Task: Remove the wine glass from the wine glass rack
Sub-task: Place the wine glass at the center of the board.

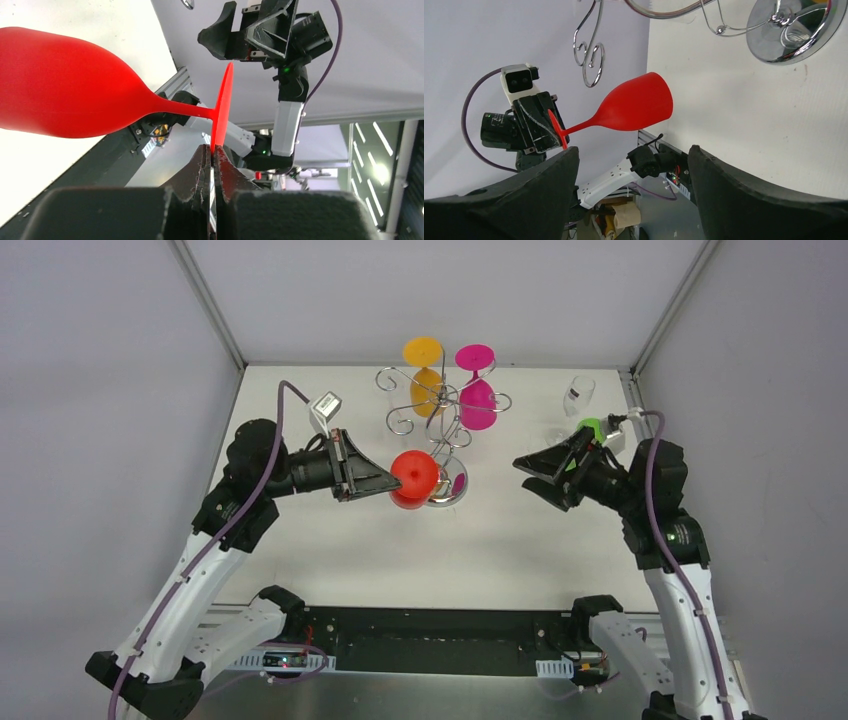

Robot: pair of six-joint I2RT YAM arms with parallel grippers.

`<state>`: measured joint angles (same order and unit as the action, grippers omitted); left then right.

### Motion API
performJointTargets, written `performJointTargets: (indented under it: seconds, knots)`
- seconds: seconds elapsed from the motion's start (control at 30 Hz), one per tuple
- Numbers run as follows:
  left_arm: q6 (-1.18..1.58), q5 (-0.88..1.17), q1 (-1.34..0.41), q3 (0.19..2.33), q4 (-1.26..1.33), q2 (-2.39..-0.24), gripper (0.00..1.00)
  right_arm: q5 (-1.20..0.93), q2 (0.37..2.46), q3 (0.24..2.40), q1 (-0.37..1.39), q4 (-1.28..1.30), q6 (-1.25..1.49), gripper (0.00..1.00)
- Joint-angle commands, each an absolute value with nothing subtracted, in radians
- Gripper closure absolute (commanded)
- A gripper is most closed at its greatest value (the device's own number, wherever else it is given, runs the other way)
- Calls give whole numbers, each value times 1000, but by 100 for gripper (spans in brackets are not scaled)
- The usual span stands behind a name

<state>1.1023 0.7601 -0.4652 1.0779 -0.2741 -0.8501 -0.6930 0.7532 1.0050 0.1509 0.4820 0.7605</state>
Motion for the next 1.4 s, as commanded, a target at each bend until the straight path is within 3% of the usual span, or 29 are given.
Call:
performJointTargets:
  seconds: [0.0,0.4,0.97,1.37]
  knots:
    - [968,837,-469,1060,-233,-826,100,-732,722,973,192,411,849,18]
    - [583,892,-469,1068,-372,-779,100,-512,797,933,573,314,956,20]
    - [361,929,-498,1019,-420,-698,100,-368,929,910,771,110,1113,21]
    - [274,745,-651,1017,-428,-735,100,-319,989,917,855,40,1193,25]
